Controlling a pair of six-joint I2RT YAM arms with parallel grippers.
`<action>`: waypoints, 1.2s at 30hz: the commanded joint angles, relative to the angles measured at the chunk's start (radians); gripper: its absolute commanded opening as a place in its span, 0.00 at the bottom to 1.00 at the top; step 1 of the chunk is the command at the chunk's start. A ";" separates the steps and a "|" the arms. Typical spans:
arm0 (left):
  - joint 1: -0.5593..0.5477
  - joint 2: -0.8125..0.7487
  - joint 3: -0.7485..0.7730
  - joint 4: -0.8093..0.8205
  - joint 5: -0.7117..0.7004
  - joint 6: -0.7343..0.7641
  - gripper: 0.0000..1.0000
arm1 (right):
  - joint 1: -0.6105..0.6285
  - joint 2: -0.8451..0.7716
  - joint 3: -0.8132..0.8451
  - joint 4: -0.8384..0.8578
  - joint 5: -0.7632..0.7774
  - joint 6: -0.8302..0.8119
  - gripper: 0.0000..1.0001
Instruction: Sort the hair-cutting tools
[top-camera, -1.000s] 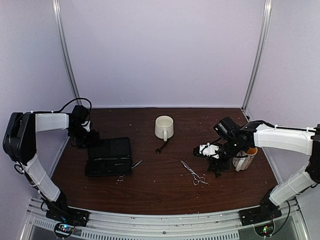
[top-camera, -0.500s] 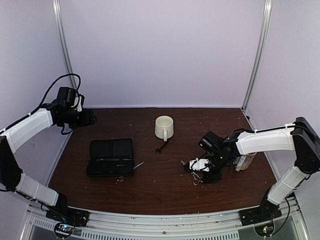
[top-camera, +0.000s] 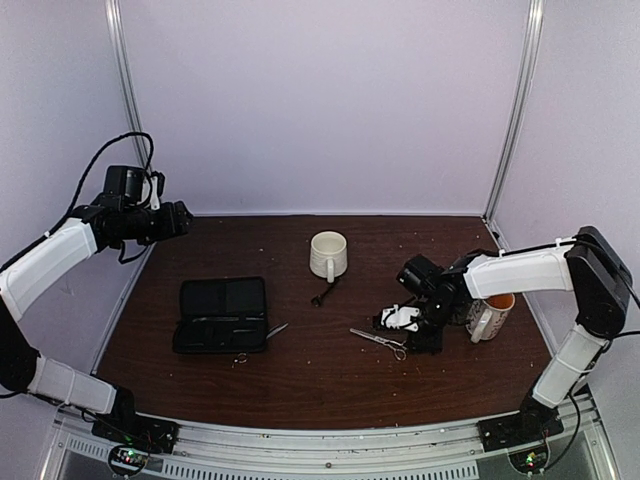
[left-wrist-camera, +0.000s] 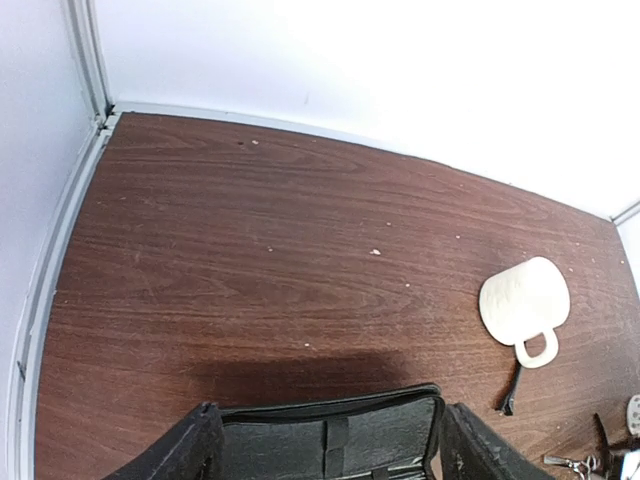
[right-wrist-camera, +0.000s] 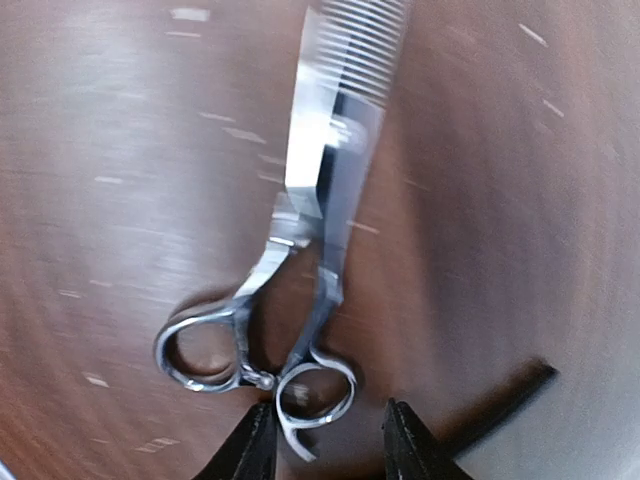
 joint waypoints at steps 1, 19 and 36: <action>-0.028 0.000 -0.013 0.066 0.028 0.002 0.77 | -0.082 0.016 0.063 -0.001 0.093 0.012 0.37; -0.047 0.045 -0.029 -0.021 -0.041 0.077 0.77 | -0.070 -0.030 0.066 -0.059 -0.151 -0.145 0.23; -0.046 0.061 -0.024 -0.001 -0.033 0.077 0.77 | -0.067 0.044 0.122 -0.034 -0.101 -0.160 0.35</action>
